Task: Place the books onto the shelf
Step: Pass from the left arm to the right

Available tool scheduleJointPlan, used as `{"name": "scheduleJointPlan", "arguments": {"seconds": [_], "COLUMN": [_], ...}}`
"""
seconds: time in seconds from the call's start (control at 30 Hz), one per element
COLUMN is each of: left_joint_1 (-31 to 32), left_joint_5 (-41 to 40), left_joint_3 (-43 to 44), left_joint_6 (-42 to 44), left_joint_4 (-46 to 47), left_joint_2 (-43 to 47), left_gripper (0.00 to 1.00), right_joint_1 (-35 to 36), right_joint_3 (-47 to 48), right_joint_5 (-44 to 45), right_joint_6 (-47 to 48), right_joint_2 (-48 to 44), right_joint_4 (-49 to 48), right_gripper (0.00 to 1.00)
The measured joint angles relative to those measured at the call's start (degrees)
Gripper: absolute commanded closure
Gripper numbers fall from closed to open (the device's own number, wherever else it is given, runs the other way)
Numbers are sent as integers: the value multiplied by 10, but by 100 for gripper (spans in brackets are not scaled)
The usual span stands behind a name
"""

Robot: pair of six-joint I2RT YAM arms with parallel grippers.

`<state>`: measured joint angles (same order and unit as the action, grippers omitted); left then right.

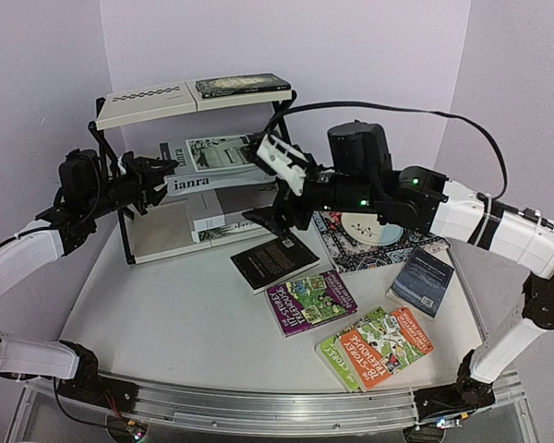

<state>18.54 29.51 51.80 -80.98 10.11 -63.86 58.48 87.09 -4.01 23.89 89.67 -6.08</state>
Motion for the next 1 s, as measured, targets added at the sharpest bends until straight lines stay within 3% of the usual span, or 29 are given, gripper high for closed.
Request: {"name": "scheduleJointPlan", "arguments": {"seconds": [0.27, 0.5, 0.77, 1.0], "left_joint_1": [0, 0, 0, -2], "left_joint_5": [3, 4, 3, 4], "left_joint_3": [5, 5, 5, 5], "left_joint_6": [-6, -12, -15, -16], "left_joint_4": [1, 5, 5, 5], "left_joint_2": [-3, -10, -14, -14], "left_gripper": [65, 65, 65, 64], "right_joint_1": [54, 74, 77, 77], "right_joint_3": [58, 67, 46, 34], "right_joint_5": [105, 189, 197, 190], "right_joint_6": [266, 418, 499, 532], "right_joint_2": [111, 178, 182, 182], "right_joint_4": [-32, -110, -213, -240], "right_gripper": [7, 14, 17, 18]}}
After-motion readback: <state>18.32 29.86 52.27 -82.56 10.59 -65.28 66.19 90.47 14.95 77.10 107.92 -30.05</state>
